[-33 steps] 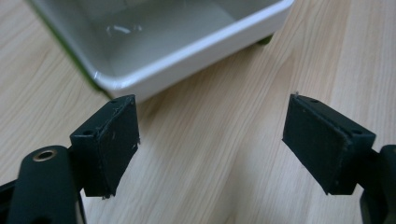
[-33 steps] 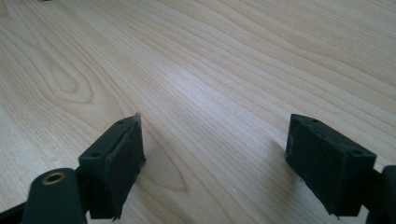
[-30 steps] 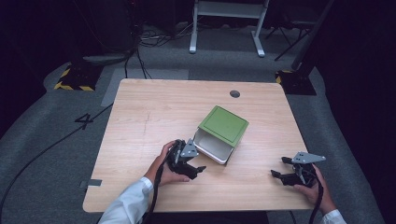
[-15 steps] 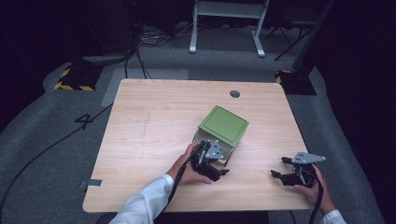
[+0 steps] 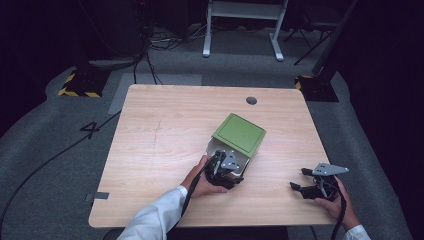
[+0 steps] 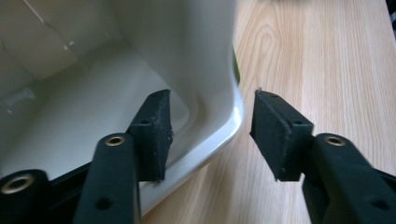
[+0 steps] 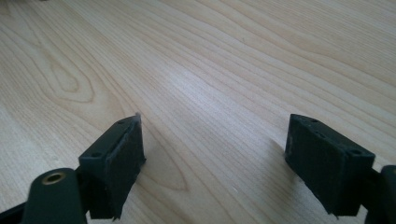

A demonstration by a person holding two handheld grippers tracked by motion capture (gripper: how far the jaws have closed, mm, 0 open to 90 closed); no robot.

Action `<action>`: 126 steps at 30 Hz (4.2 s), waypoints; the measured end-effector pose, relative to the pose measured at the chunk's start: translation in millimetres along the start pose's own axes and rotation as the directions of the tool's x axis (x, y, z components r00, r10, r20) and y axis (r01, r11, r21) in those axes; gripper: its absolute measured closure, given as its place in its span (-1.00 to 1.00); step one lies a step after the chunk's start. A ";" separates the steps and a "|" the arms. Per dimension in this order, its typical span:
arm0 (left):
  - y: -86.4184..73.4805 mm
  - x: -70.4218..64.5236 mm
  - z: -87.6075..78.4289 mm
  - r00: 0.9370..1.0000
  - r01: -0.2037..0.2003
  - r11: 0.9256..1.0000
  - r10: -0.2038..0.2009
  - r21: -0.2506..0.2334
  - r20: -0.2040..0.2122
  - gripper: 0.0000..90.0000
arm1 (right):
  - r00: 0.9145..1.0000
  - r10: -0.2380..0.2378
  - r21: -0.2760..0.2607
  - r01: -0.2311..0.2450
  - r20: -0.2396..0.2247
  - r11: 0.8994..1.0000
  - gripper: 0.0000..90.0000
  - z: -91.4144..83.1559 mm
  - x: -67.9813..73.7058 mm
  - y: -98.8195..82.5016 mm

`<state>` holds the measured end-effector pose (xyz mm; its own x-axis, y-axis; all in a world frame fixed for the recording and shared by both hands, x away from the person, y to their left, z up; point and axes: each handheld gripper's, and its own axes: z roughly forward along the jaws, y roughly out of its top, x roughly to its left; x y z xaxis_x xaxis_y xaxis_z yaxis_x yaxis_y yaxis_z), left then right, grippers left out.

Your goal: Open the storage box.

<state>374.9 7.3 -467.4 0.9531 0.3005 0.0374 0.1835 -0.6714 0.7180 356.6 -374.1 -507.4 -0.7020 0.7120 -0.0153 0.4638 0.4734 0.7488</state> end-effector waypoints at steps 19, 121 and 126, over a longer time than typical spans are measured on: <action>-33.3 -11.6 -21.9 1.000 -0.014 0.999 0.013 0.039 0.004 -0.02 | 1.000 -0.006 -0.001 0.006 -0.001 1.000 -0.56 -0.3 0.5 -0.2; -74.4 -6.2 -172.0 0.937 0.075 0.986 -0.120 -0.148 -0.329 -0.59 | 1.000 -0.005 0.000 0.005 -0.005 1.000 -0.56 -0.2 0.1 -0.2; -80.7 -1.2 -173.0 0.930 0.070 0.990 -0.109 -0.121 -0.351 -0.60 | 1.000 -0.005 0.000 0.005 -0.005 1.000 -0.56 -0.2 0.1 -0.2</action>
<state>317.3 178.4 -405.2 0.7819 0.5903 0.2005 0.2193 -0.5616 0.7978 356.3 -374.2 -507.4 -0.7069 0.7072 -0.0156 0.4607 0.4770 0.7484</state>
